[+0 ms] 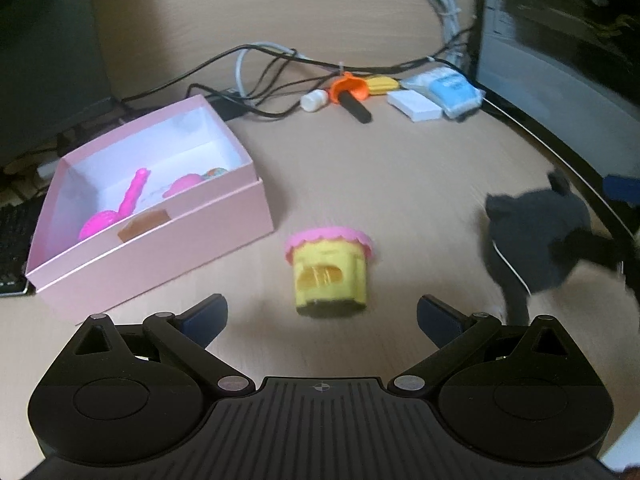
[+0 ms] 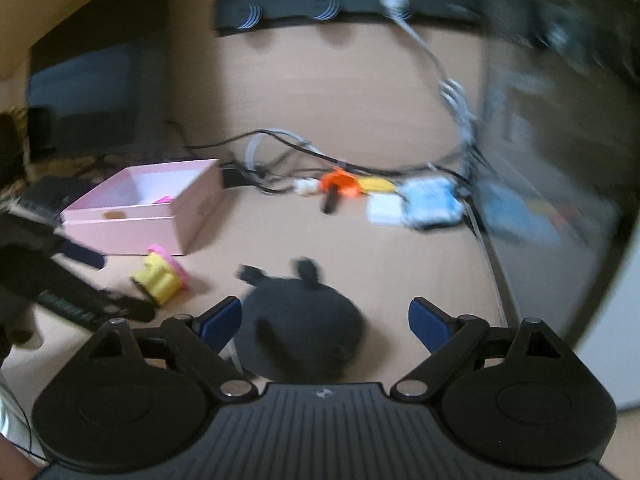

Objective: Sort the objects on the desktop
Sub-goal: 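Grasp the cupcake toy with the left gripper while right holds the plush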

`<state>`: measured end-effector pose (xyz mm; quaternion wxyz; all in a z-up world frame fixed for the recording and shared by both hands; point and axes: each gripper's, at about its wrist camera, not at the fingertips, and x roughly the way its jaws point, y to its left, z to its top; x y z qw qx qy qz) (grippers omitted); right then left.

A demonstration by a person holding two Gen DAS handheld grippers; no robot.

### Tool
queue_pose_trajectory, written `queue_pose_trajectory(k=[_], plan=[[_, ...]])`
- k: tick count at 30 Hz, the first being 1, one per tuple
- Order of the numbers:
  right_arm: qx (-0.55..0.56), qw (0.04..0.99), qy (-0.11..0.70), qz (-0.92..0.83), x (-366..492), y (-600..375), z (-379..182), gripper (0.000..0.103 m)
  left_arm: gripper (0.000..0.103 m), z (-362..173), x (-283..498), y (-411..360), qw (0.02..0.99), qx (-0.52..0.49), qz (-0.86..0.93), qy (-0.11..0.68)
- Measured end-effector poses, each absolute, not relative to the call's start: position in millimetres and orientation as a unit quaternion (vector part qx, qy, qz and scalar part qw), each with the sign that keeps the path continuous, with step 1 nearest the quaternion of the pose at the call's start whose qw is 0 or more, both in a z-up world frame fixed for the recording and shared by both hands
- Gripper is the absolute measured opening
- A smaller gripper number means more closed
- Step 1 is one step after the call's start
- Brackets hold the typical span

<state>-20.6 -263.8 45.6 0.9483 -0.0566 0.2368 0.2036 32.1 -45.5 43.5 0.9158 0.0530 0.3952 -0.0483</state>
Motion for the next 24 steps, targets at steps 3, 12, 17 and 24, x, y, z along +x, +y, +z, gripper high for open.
queue_pose_trajectory(k=[3,12,17,24], plan=[[-0.057,0.943,0.242,0.222,-17.4,-249.5,45.0,0.091,0.065,38.9,46.5,-50.1,0.915,0.055,-0.052,0.396],[-0.084,0.941,0.249,0.214,-14.1,-238.5,37.3,0.091,0.054,33.9,46.0,-46.8,0.919,0.064,-0.052,0.386],[-0.106,0.938,0.230,0.235,-15.2,-223.8,38.3,0.091,0.049,38.4,18.1,-18.8,0.921,0.061,-0.038,0.382],[-0.136,0.934,0.219,0.246,-5.5,-204.9,40.4,0.093,0.060,39.6,-9.2,32.7,0.917,0.040,0.029,0.396]])
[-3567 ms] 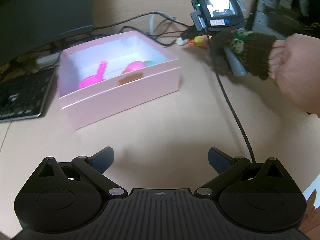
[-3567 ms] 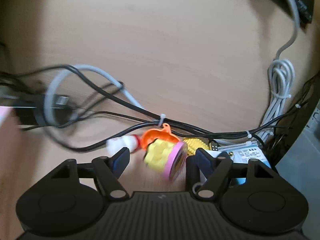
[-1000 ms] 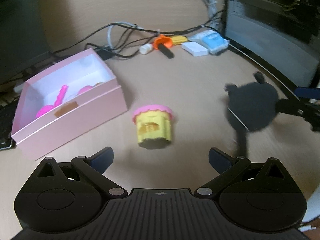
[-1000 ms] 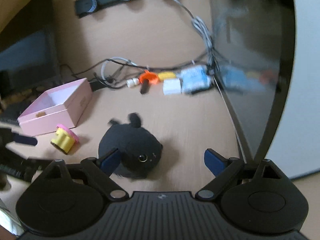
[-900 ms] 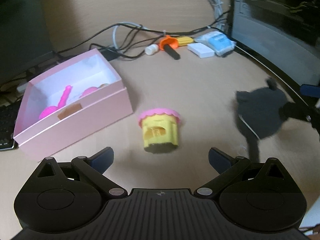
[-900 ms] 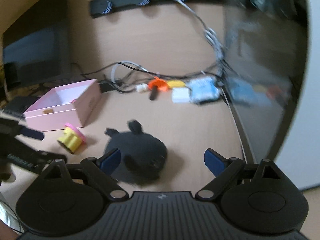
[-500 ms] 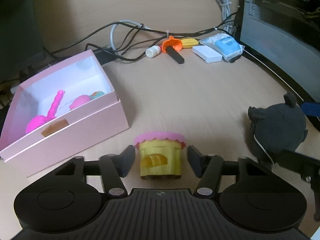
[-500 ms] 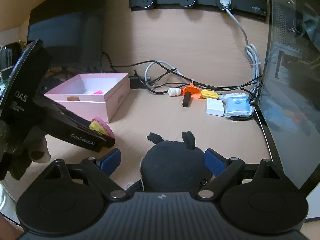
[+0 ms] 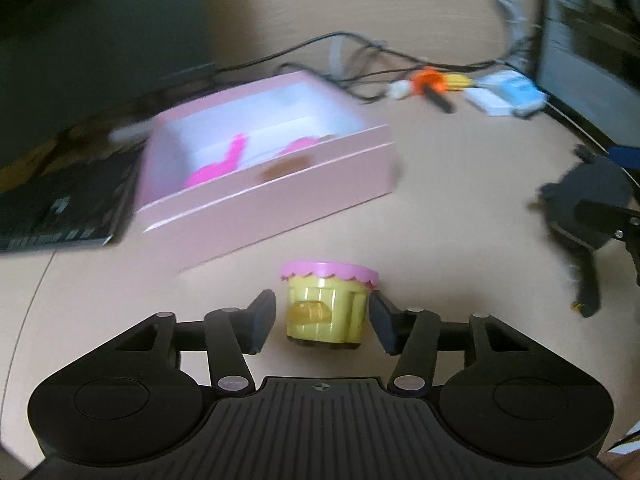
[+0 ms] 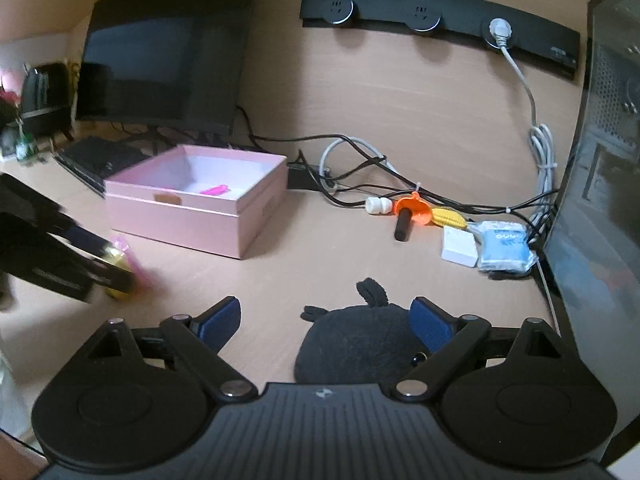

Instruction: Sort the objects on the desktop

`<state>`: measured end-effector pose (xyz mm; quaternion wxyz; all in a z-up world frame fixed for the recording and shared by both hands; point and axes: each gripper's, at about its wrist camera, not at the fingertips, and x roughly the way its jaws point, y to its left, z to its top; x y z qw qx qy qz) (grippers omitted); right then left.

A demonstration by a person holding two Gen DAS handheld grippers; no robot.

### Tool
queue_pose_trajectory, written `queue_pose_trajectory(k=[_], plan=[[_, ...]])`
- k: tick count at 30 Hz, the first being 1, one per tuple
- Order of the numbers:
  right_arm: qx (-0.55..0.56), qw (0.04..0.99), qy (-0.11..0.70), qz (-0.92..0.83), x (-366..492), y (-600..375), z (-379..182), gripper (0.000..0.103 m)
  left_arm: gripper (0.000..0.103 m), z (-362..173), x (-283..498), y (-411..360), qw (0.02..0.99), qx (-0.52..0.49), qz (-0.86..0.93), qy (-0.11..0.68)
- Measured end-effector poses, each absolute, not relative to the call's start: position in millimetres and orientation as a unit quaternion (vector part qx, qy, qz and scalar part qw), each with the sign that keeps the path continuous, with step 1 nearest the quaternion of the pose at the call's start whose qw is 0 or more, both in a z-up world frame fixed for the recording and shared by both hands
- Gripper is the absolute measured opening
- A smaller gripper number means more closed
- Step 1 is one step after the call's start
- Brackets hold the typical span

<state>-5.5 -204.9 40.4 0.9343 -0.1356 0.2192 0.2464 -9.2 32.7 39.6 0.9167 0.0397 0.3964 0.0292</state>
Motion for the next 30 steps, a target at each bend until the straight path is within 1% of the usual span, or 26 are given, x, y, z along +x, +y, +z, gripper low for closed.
queue_pose_trajectory(k=[2,4,6,9,10,12,13,16,18,19,21,23,25,27,30], plan=[[-0.152,0.933,0.221,0.238,-3.7,-206.2,36.1,0.095,0.067,39.8,-12.3,41.4,0.916,0.025,0.040,0.398],[-0.179,0.929,0.221,0.236,-5.5,-209.6,31.6,0.095,0.077,40.2,-15.7,46.3,0.917,0.015,0.043,0.397],[-0.210,0.921,0.223,0.240,-7.4,-213.0,27.3,0.095,0.083,39.9,-18.3,47.8,0.917,0.003,0.039,0.397],[-0.248,0.912,0.222,0.238,-5.6,-213.9,18.4,0.096,0.087,37.1,-18.8,47.1,0.916,-0.004,0.035,0.400],[-0.253,0.911,0.224,0.238,-3.0,-213.9,15.7,0.096,0.090,36.5,-19.4,46.5,0.916,-0.005,0.034,0.400],[-0.261,0.909,0.226,0.232,1.8,-211.3,14.0,0.090,0.095,37.3,-19.3,44.6,0.917,-0.004,0.034,0.398],[-0.268,0.909,0.226,0.227,4.2,-208.7,14.6,0.082,0.096,38.1,-19.5,43.6,0.918,-0.003,0.036,0.396],[-0.256,0.903,0.239,0.248,10.1,-203.2,23.1,0.078,0.100,39.4,-22.3,42.7,0.918,-0.004,0.040,0.394],[-0.230,0.900,0.253,0.272,11.1,-199.6,30.4,0.077,0.101,39.2,-24.7,43.7,0.918,-0.007,0.045,0.395],[-0.209,0.897,0.265,0.285,11.8,-198.6,35.1,0.077,0.101,39.4,-25.6,44.5,0.917,-0.007,0.047,0.395],[-0.132,0.886,0.309,0.319,16.4,-198.1,48.7,0.077,0.101,40.2,-29.1,48.3,0.917,-0.014,0.054,0.394],[-0.064,0.859,0.364,0.355,23.9,-194.0,58.3,0.077,0.101,41.7,-32.3,52.3,0.917,-0.023,0.056,0.394],[-0.018,0.827,0.417,0.376,32.1,-186.6,59.9,0.078,0.101,43.2,-35.4,56.1,0.917,-0.032,0.054,0.395],[0.002,0.802,0.461,0.380,42.0,-175.7,55.1,0.078,0.102,44.2,-37.6,57.5,0.917,-0.034,0.053,0.394],[0.002,0.805,0.460,0.375,49.3,-161.9,51.8,0.082,0.102,43.5,-38.8,56.6,0.917,-0.033,0.054,0.394]])
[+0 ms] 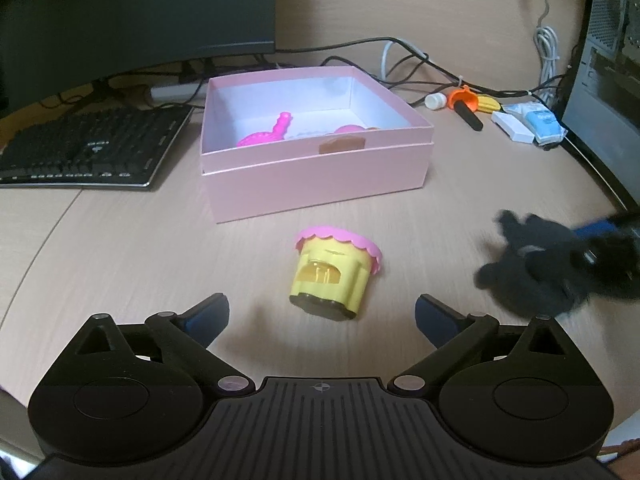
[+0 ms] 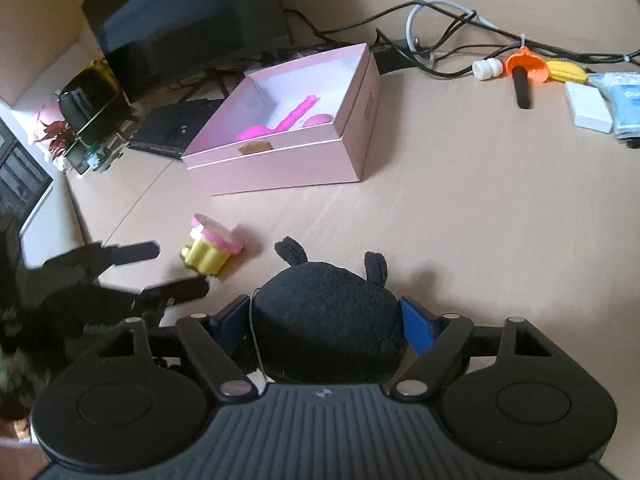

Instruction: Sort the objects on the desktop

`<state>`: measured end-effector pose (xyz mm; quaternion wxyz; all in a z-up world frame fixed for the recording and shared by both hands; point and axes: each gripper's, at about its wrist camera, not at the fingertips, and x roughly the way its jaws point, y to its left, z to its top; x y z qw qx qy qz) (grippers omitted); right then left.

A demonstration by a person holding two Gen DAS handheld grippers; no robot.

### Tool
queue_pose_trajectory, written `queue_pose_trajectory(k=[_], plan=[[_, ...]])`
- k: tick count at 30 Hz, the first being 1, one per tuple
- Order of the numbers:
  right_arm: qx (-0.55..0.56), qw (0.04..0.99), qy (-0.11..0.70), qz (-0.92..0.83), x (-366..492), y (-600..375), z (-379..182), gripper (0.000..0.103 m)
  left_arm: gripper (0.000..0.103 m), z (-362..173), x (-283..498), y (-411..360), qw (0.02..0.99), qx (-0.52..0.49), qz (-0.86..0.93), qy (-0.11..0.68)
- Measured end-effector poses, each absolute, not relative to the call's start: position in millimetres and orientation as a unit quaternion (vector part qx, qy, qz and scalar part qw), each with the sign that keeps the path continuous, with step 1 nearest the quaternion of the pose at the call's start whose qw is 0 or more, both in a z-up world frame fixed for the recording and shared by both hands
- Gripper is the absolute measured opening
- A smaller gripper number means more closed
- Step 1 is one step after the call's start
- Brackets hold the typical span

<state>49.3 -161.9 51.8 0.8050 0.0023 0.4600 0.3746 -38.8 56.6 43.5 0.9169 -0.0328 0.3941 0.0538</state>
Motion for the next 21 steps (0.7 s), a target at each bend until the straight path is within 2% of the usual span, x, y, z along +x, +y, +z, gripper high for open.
queue_pose_trajectory(k=[7,12,17,21], plan=[[0.026,0.821,0.436,0.366,79.0,-145.4,52.8,0.083,0.102,41.7,-42.5,56.2,0.915,-0.034,0.054,0.398],[0.074,0.847,0.391,0.353,82.5,-173.7,71.6,0.089,0.102,37.0,-43.6,61.6,0.914,-0.036,0.065,0.398],[0.027,0.883,0.346,0.315,71.8,-189.4,81.0,0.091,0.102,32.3,-40.9,63.2,0.912,-0.041,0.062,0.403],[-0.042,0.882,0.308,0.353,47.0,-173.1,88.7,0.091,0.102,36.4,-42.3,70.8,0.913,-0.037,0.069,0.400]])
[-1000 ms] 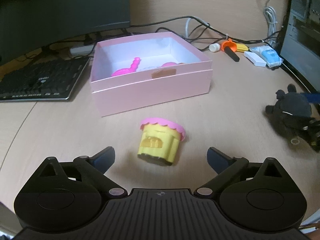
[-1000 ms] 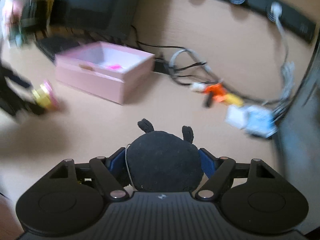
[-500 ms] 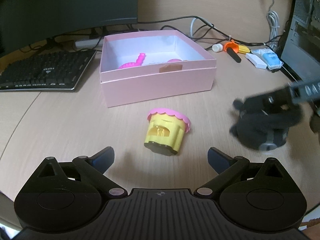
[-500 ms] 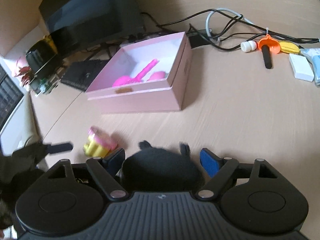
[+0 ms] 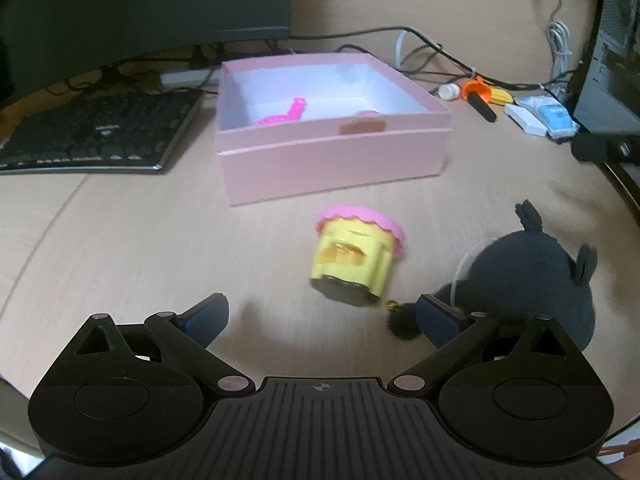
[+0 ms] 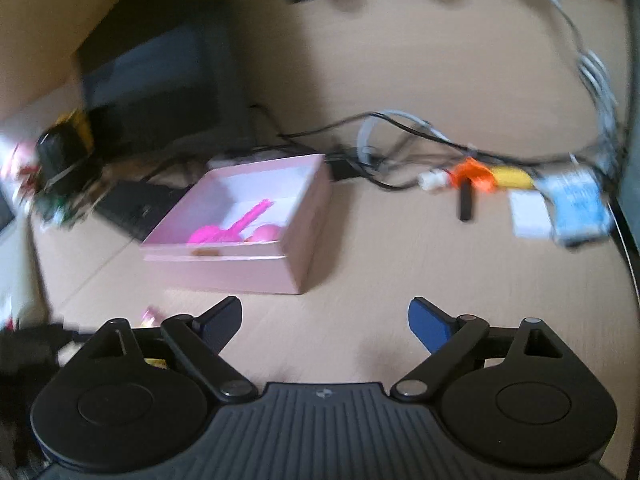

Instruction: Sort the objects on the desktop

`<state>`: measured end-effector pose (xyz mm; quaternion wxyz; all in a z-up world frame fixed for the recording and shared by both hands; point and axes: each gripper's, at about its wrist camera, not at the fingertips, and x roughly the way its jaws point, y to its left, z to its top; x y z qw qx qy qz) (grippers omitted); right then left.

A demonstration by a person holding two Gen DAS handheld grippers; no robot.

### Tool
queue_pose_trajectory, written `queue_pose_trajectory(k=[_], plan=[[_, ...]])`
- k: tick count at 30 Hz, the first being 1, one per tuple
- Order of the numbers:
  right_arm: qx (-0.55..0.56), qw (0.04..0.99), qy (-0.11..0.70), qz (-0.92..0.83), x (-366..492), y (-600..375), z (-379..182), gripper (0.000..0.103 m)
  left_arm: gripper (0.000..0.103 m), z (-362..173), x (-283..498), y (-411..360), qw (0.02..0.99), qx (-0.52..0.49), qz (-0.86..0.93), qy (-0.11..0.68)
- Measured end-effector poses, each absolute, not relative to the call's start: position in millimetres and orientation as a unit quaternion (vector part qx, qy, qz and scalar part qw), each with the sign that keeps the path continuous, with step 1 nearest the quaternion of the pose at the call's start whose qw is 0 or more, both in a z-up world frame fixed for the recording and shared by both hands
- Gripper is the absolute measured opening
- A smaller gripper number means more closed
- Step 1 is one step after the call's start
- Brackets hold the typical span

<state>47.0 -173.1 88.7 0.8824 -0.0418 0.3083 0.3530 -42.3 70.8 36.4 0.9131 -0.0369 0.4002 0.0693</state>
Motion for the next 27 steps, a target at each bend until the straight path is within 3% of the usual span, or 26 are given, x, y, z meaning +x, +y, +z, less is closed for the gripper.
queue_pose_trajectory(k=[3,5,8,16,20,27], plan=[[-0.107,0.873,0.265,0.396,23.9,-138.8,93.2,0.089,0.102,46.6,-46.2,91.7,0.915,-0.056,0.109,0.385],[-0.103,0.853,0.276,0.430,17.9,-113.3,93.5,0.076,0.102,54.7,-50.2,109.0,0.915,-0.079,0.142,0.370],[-0.100,0.820,0.305,0.474,17.7,-72.1,85.5,0.066,0.103,63.5,-58.3,132.4,0.912,-0.108,0.181,0.351],[-0.296,0.786,0.255,0.480,-9.4,5.6,57.5,0.064,0.103,62.1,-83.8,162.3,0.900,-0.140,0.223,0.347],[-0.354,0.747,0.252,0.504,-12.9,9.3,53.0,0.042,0.103,55.4,-90.5,169.8,0.894,-0.165,0.230,0.348],[-0.439,0.749,0.189,0.459,-24.0,12.8,50.3,0.042,0.103,47.7,-90.5,169.9,0.893,-0.180,0.225,0.346]])
